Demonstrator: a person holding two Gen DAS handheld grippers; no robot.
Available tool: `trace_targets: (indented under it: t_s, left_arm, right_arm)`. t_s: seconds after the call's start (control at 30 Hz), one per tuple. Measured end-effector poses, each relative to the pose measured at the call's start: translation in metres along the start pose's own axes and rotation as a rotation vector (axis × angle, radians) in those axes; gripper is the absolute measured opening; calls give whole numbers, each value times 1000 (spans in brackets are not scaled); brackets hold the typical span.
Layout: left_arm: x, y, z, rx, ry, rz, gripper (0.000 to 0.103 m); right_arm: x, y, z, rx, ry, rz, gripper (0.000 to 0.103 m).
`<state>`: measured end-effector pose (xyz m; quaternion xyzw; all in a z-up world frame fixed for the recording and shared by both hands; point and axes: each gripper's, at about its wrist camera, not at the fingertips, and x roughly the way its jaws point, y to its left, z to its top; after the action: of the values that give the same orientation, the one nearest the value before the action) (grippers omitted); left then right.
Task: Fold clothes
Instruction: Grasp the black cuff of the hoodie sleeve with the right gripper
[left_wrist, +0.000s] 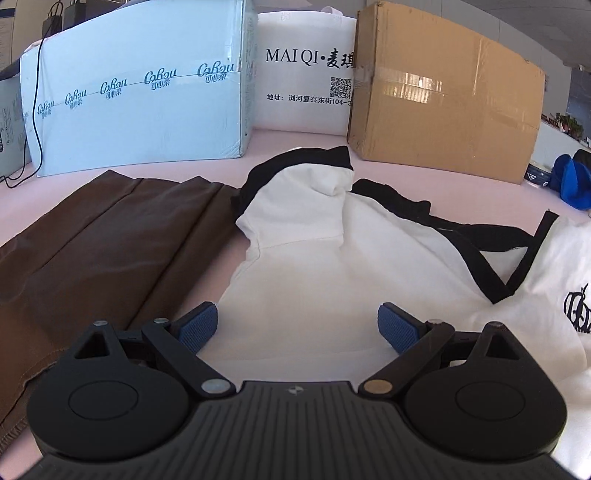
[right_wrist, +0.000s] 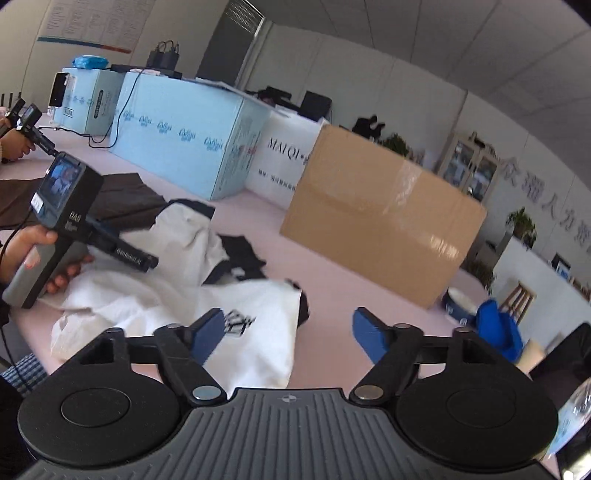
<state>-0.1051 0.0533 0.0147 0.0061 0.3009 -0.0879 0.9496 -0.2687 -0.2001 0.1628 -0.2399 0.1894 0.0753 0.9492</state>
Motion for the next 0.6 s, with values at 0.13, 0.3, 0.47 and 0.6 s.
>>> trace_targets:
  t_s: [0.13,0.3,0.47,0.6]
  left_arm:
    - [-5,-7,-5,33,-24,24,94]
    - [-4,1,-3,-13,-17,-15,94]
    - [-2,5,-1,-39,-8,-45,94]
    - [-1,5,-1,-42,-7,-55,94]
  right_arm:
    - [97,-11,30,-22,98,66,67]
    - [220,-8,52,-4,234,163,41]
    - [298,5,48,31,345,221,41]
    - [322,3,36,138,411,314,49]
